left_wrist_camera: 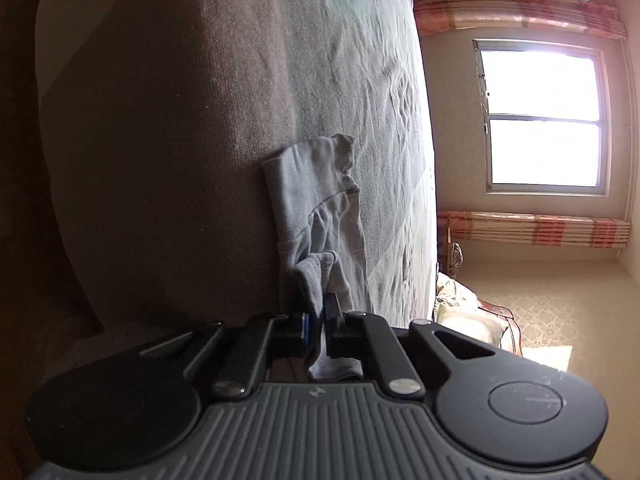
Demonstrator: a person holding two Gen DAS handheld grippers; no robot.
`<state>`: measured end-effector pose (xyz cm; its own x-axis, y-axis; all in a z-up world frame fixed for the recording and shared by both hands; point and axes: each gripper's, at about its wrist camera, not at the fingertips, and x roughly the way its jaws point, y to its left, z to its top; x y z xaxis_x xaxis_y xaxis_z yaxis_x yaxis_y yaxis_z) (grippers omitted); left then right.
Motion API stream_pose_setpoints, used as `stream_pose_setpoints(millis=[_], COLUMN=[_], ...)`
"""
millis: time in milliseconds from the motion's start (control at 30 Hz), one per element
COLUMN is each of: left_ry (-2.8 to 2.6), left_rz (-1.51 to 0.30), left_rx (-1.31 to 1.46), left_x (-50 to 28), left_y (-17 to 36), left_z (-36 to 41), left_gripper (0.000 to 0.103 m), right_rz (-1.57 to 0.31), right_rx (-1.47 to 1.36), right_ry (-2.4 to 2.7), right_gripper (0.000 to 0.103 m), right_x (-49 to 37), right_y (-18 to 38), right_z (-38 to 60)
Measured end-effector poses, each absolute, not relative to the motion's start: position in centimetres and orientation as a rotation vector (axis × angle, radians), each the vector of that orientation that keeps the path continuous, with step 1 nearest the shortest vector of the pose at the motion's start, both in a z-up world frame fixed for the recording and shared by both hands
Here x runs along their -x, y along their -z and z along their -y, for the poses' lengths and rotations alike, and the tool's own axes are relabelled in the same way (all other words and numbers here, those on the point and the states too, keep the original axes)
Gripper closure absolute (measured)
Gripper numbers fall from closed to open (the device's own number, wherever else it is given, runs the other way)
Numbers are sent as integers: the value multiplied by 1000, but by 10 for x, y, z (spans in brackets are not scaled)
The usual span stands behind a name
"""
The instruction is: Fold clothes
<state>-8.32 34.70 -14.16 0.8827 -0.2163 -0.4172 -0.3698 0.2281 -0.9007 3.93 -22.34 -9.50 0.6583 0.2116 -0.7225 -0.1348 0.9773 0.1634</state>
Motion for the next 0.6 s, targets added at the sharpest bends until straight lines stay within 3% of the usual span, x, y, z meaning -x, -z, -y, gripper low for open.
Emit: stream_pose_setpoints(millis=[433,600], left_ry=[-65,-99], left_rz=[-569,-647], left_rx=[908,848], left_x=[42,35], left_y=[35,41], left_z=[-373,-381], left_gripper=[99,99], right_rz=[-788,-788], right_rx=[-68,-62], right_ry=[-223,-217], right_gripper=[8,8], right_x=[-37,-37], right_y=[80,79], right_z=[213,211])
